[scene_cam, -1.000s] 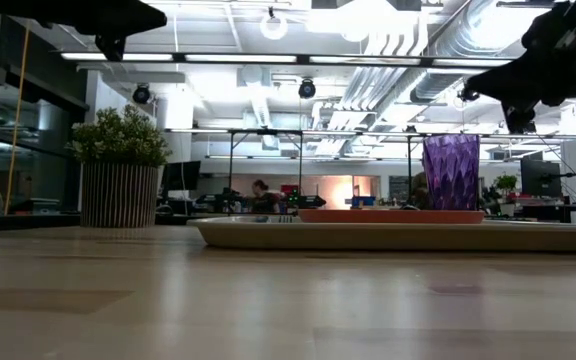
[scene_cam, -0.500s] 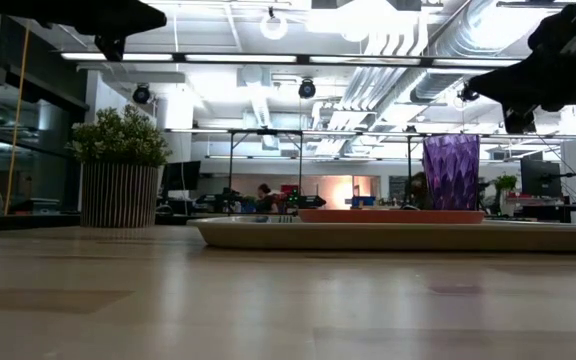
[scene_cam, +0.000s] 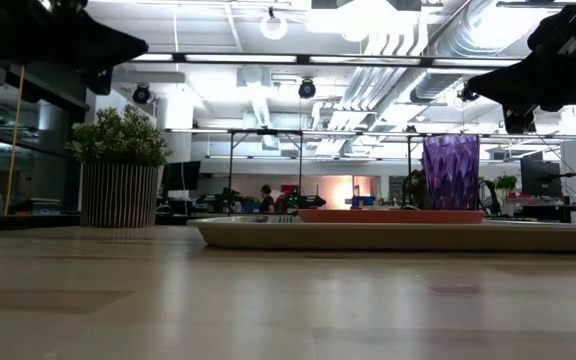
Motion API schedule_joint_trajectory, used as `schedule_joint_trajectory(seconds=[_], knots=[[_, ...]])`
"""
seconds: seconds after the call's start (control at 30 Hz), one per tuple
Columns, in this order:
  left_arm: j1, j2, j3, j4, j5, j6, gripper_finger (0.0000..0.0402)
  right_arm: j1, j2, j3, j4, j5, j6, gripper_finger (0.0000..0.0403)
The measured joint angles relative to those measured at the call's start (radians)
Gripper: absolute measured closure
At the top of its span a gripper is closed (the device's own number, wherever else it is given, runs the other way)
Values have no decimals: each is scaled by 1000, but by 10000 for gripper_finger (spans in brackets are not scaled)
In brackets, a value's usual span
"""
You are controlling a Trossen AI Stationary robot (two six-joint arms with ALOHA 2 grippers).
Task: Pick and place plate/cup/fork/spoon on tray
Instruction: Return to Home Position
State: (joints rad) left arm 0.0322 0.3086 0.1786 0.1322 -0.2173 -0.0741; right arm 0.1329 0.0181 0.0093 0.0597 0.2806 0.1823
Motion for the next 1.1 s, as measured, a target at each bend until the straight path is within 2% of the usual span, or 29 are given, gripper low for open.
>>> schedule_joint_trajectory(seconds=[0.2,0.4,0.7,0.93,1.1], knots=[[0,-95,-69,8,5,10,402,0,0,0,0,0,0,403],[0,-140,-166,91,5,41,401,0,0,0,1,0,0,403],[0,-145,-167,58,53,103,402,0,0,0,1,0,0,402],[2,-147,-167,47,40,152,401,0,0,-1,1,0,0,402],[35,-226,-165,18,46,154,401,0,0,-1,1,1,0,402]])
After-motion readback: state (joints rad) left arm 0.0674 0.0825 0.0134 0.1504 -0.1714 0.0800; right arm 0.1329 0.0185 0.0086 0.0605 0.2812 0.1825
